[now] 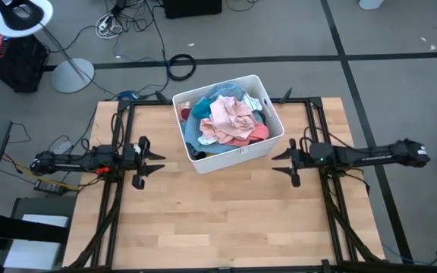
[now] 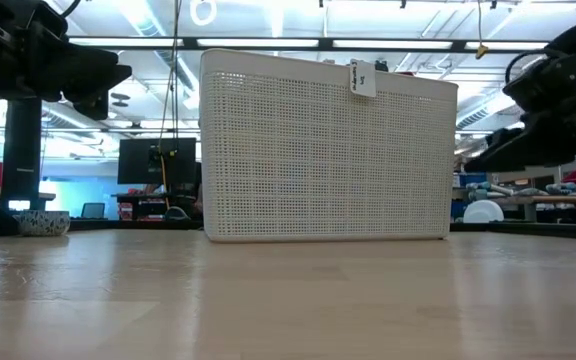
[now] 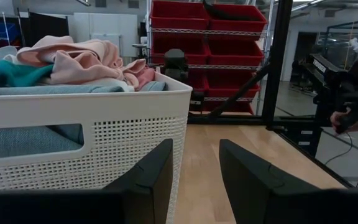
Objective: Sort clothes
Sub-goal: Return to Home Position
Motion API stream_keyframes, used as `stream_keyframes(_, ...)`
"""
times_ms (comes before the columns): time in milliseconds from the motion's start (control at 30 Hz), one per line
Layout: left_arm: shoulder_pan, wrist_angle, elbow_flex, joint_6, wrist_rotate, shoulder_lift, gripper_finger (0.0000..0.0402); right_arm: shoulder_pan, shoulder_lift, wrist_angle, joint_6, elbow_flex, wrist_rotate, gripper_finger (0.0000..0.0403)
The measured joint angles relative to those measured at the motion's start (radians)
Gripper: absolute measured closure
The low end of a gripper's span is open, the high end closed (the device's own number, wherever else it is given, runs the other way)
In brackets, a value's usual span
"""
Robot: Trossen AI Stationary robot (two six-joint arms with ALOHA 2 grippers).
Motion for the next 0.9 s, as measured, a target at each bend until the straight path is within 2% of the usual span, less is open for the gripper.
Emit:
stream_keyframes(267,0.000,0.000,0.000,0.000,0.000,0.000,0.0266,0.000,0.070,0.003,0.025,0.000,0.002,0.0215)
stream_keyframes(900,0.000,0.000,0.000,0.000,0.000,0.000,0.0266,0.000,0.072,0.010,0.025,0.000,0.003,0.0215)
